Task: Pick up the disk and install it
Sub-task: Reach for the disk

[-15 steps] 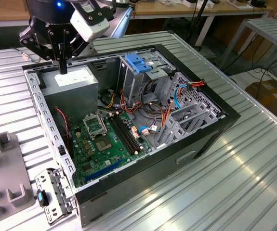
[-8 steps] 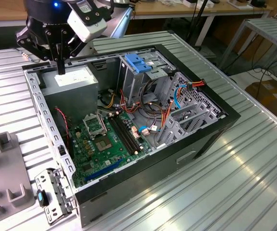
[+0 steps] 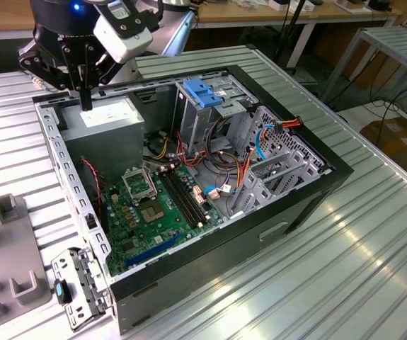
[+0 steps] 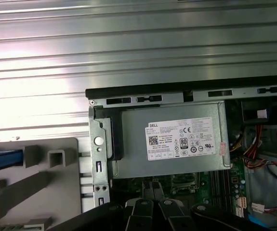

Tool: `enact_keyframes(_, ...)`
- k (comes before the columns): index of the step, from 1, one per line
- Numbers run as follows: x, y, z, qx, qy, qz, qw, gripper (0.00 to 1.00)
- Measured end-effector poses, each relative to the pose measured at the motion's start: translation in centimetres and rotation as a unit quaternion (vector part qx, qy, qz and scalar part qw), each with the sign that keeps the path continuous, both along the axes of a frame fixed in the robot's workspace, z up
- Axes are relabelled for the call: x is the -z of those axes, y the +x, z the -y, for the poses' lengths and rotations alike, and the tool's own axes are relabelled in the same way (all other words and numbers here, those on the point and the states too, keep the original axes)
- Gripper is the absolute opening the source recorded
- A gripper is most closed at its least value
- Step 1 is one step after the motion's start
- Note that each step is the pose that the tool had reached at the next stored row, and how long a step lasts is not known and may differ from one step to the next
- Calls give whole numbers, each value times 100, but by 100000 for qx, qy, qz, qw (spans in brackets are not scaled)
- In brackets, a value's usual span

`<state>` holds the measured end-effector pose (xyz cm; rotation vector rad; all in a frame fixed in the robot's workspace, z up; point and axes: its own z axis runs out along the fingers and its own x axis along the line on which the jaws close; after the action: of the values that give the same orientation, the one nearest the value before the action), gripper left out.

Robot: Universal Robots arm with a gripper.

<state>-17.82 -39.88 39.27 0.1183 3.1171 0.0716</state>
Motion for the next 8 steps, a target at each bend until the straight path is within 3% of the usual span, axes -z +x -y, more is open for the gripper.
enact_keyframes(8, 1, -54, 0, 4, 1, -16, 100000, 11)
